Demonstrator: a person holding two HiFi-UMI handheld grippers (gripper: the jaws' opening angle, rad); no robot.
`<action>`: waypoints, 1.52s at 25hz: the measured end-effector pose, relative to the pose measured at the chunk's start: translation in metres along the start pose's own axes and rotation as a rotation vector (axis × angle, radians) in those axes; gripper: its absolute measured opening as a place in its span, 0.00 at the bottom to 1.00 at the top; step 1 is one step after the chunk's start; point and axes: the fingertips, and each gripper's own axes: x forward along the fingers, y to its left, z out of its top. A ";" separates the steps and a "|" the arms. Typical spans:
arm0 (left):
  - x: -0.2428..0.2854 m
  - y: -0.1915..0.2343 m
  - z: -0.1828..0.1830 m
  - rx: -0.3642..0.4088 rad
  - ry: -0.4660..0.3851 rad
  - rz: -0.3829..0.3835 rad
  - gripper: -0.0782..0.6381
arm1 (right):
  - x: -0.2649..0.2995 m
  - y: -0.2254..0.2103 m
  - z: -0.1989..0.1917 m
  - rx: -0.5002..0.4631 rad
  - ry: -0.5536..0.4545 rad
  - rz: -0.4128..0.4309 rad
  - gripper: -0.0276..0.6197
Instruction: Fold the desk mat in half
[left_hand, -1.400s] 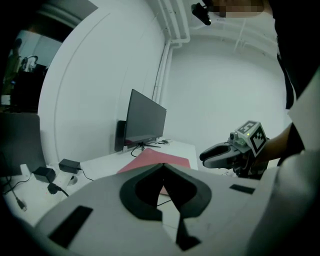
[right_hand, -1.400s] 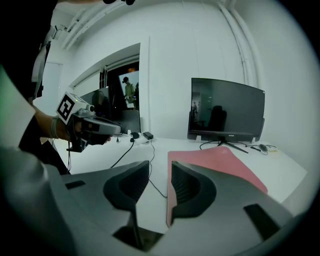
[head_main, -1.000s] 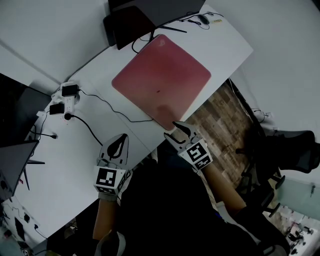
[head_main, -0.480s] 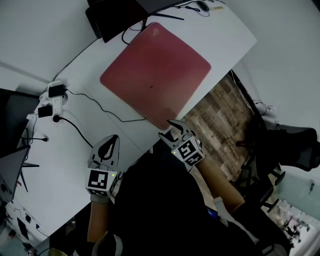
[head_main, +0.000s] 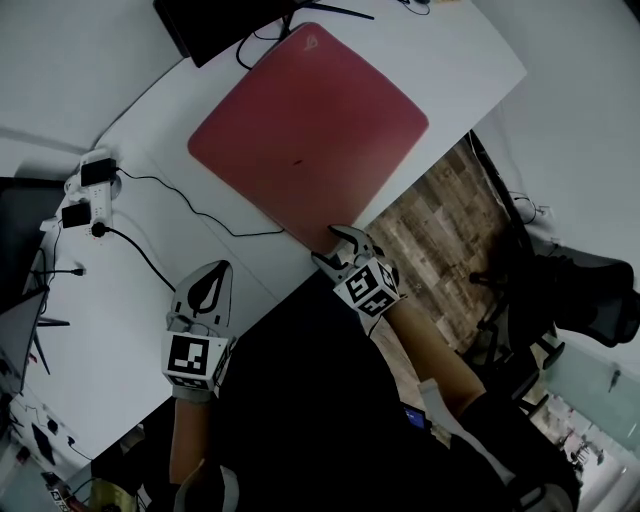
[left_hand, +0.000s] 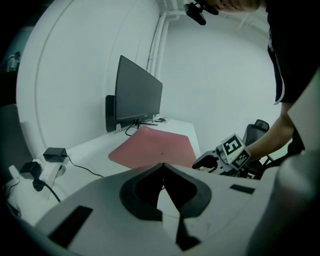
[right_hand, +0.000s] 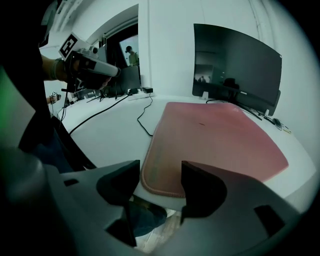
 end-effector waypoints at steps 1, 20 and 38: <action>0.001 0.000 0.000 0.000 0.005 0.000 0.11 | 0.002 0.000 -0.002 -0.009 0.007 0.002 0.43; 0.009 0.007 0.002 -0.005 0.031 -0.003 0.11 | 0.005 -0.017 -0.003 -0.024 0.025 -0.030 0.24; 0.033 0.006 0.015 0.039 0.034 -0.018 0.11 | -0.025 -0.037 0.033 -0.029 -0.008 -0.021 0.18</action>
